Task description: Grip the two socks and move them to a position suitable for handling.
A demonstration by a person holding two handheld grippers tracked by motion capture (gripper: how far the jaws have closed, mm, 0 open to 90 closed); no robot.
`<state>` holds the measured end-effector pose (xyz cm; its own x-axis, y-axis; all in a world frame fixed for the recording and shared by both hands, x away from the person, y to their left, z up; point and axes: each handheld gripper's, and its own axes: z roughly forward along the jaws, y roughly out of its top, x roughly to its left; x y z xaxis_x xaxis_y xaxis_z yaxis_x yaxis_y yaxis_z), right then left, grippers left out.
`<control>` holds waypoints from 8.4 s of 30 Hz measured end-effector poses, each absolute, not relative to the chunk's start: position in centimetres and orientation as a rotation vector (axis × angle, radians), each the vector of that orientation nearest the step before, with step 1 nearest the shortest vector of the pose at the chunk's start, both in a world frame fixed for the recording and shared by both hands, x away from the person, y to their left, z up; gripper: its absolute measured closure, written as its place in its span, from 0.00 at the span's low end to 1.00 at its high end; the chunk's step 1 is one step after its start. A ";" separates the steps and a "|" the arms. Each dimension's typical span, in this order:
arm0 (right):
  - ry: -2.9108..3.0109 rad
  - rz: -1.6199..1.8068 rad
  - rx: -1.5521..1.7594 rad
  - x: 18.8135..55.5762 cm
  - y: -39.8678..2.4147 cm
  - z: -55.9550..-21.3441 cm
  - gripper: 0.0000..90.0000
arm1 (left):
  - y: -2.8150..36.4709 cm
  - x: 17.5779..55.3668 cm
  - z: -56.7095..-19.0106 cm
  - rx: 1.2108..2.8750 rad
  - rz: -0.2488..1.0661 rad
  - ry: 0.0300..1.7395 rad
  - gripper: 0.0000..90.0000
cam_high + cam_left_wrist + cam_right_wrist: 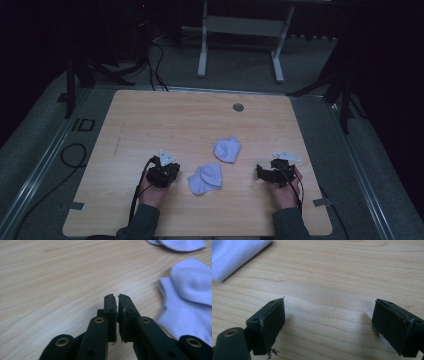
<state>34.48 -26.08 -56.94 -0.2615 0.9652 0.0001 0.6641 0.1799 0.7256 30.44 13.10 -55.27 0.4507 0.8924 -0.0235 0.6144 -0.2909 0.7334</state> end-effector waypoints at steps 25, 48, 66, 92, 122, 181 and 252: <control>2.143 0.975 1.385 32.5 -23.1 -54.8 0.62 | 10.4 27.9 -55.4 2.091 0.390 1.113 0.99; 2.387 1.031 1.043 31.8 -14.2 -53.2 0.74 | 8.9 26.7 -56.0 2.135 0.336 1.046 0.99; 2.579 1.024 0.911 32.5 -7.8 -54.3 0.72 | 8.9 26.7 -56.1 2.134 0.334 1.049 0.99; 2.512 1.043 1.042 32.9 -11.3 -53.5 0.95 | 8.9 26.8 -56.0 2.141 0.331 1.047 0.99; 2.373 0.979 1.273 30.4 -20.3 -54.9 0.94 | 9.4 27.4 -55.9 2.143 0.360 1.074 0.99; 2.491 0.839 1.177 41.9 -10.0 -54.1 0.93 | 9.6 27.9 -56.0 2.143 0.381 1.071 0.96; 2.214 0.936 1.412 39.2 -23.3 -51.9 0.98 | 9.6 28.0 -56.0 2.138 0.382 1.072 0.95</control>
